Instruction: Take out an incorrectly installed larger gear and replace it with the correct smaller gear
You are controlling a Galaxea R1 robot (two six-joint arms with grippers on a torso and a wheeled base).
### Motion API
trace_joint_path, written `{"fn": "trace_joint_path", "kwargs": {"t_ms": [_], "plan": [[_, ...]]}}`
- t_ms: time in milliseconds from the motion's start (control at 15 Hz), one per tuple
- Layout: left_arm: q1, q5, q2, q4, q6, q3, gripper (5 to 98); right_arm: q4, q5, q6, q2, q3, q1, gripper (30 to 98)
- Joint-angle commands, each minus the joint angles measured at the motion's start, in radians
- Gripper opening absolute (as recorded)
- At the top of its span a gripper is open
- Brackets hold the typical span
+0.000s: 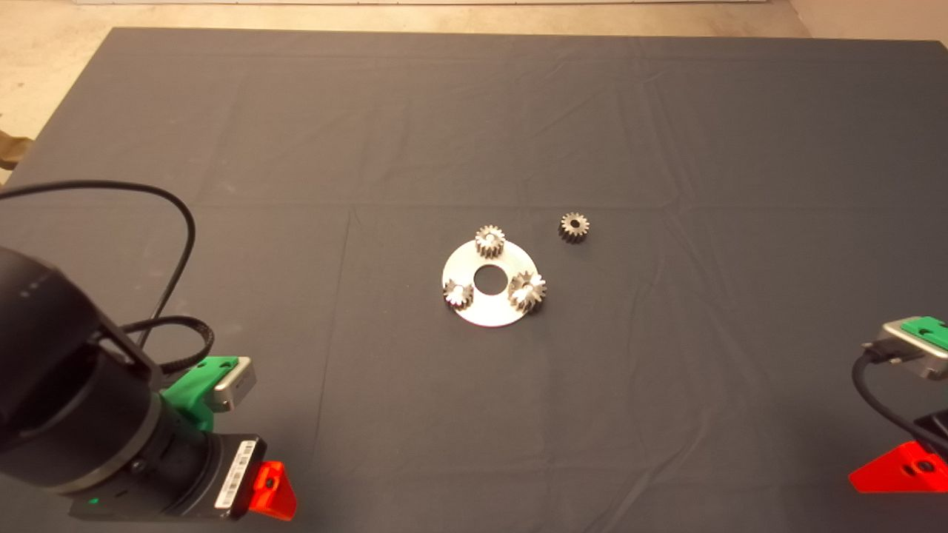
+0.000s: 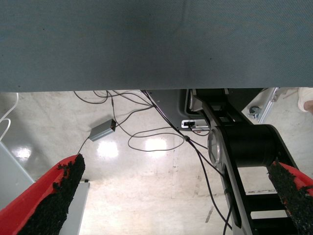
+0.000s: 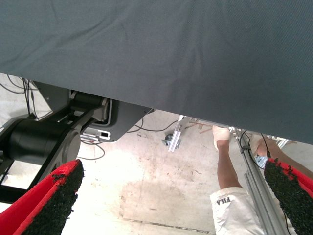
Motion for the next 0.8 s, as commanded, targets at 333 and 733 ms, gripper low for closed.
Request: {"fn": "trace_joint_path", "kwargs": {"t_ms": [333, 733], "plan": [[-0.012, -0.038, -0.005, 0.002, -0.008, 0.015, 97.6, 0.036, -0.042, 0.006, 0.004, 0.007, 0.012, 97.8], [-0.012, -0.032, -0.01, 0.003, -0.008, 0.015, 97.6, 0.023, -0.062, -0.019, 0.052, -0.011, 0.012, 97.8]]}}
